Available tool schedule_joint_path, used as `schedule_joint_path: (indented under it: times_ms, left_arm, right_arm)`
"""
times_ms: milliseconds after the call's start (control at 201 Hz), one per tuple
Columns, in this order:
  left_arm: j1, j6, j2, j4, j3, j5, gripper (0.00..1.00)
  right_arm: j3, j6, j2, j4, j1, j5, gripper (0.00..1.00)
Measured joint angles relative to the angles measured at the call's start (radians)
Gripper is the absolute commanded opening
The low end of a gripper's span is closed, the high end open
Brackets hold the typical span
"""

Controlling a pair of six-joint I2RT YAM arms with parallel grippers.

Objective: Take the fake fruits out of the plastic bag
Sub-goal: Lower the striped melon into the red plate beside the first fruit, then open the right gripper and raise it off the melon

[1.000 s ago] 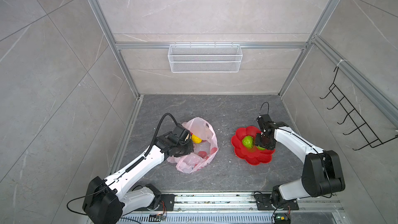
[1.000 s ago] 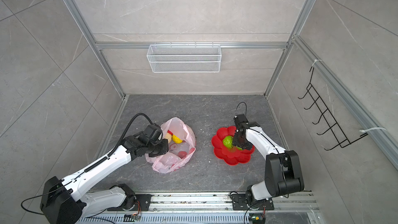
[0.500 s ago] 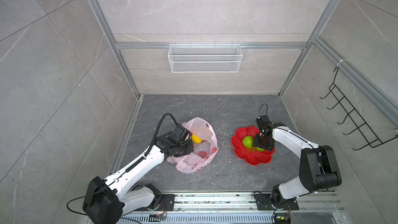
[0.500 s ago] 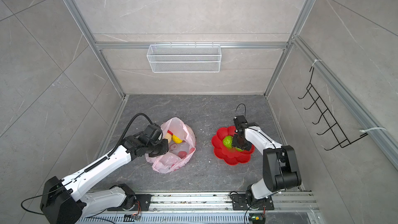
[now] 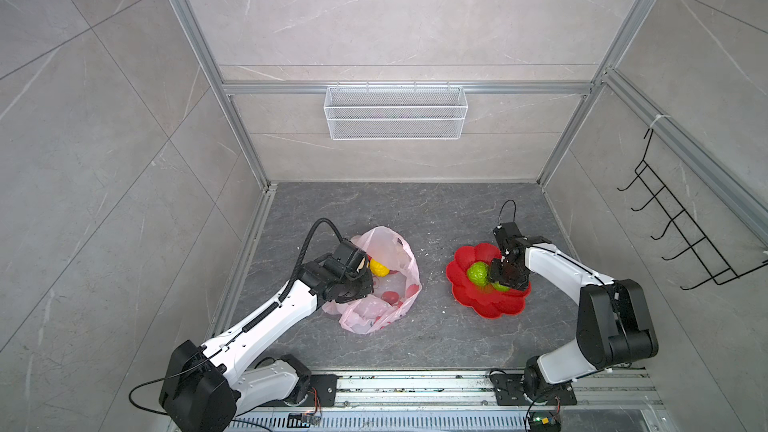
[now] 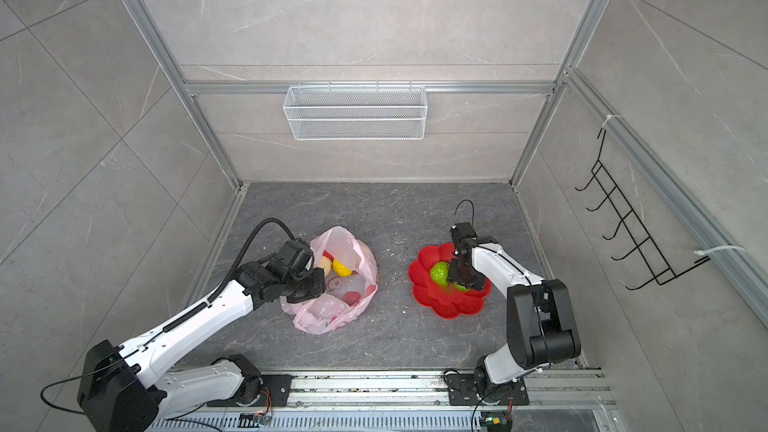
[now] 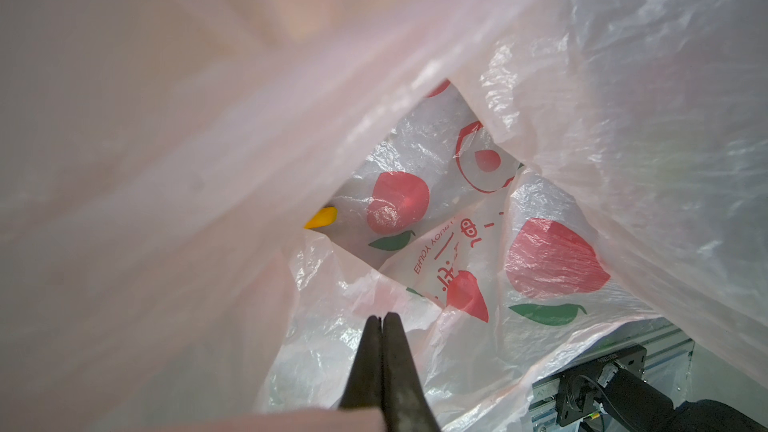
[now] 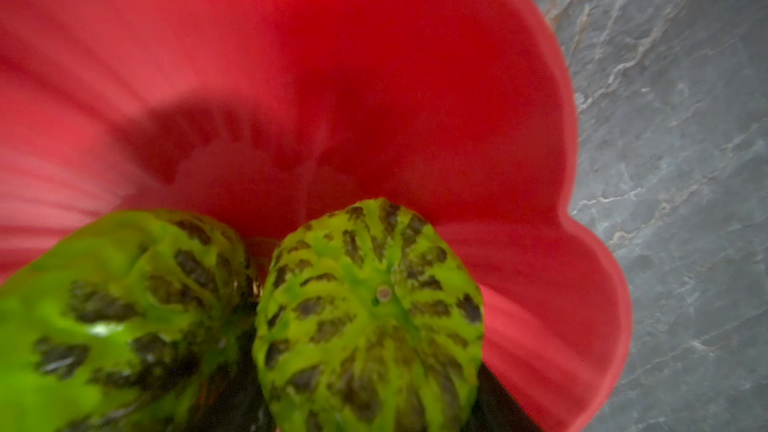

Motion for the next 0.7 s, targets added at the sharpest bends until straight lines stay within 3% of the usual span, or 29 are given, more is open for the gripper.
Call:
schedule_joint_path:
  times_ms: [468, 697]
  left_arm:
    - [0.000, 0.000, -0.009, -0.001, 0.000, 0.000, 0.00]
    - [0.000, 0.000, -0.009, -0.001, 0.000, 0.000, 0.00]
  right_arm:
    - [0.010, -0.002, 0.005, -0.027, 0.000, -0.004, 0.70]
    - [0.062, -0.012, -0.107, -0.101, 0.000, -0.016, 0.72]
